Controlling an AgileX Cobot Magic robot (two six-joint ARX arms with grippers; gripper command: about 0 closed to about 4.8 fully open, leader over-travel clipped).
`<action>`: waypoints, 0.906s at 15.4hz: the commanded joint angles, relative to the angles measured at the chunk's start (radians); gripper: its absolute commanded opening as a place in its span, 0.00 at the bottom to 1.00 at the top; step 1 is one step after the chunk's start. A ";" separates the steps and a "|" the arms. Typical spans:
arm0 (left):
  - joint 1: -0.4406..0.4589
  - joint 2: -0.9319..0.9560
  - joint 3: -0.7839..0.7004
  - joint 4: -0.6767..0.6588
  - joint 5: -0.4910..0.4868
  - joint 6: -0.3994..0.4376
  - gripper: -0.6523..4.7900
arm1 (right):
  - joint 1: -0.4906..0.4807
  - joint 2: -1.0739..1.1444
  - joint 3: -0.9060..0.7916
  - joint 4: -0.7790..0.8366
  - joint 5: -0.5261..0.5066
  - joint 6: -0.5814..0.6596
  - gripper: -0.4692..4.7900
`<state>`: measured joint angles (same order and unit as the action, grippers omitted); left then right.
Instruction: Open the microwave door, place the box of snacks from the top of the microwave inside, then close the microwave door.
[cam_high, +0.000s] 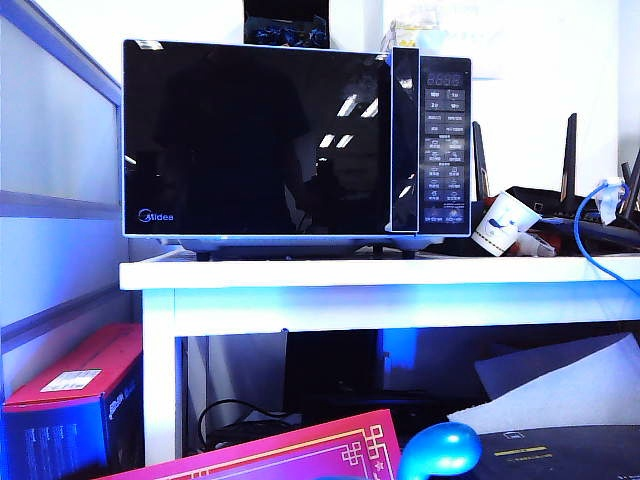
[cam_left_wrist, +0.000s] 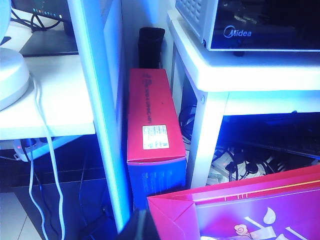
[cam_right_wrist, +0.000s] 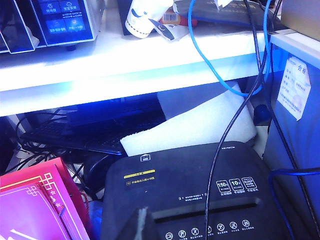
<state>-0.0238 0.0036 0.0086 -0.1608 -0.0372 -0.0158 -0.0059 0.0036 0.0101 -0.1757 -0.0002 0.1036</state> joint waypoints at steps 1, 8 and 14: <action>0.003 -0.003 -0.002 -0.010 0.000 0.004 0.11 | 0.001 -0.002 -0.008 0.007 0.001 -0.002 0.08; 0.003 -0.003 0.019 0.039 -0.013 -0.081 0.11 | 0.001 -0.001 0.001 0.084 0.035 0.050 0.08; 0.003 0.157 0.337 0.156 -0.163 -0.080 0.11 | 0.000 0.105 0.307 0.103 0.167 0.018 0.08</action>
<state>-0.0235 0.1104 0.2993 -0.0841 -0.1967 -0.1368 -0.0063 0.0696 0.2787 -0.1020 0.1242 0.1429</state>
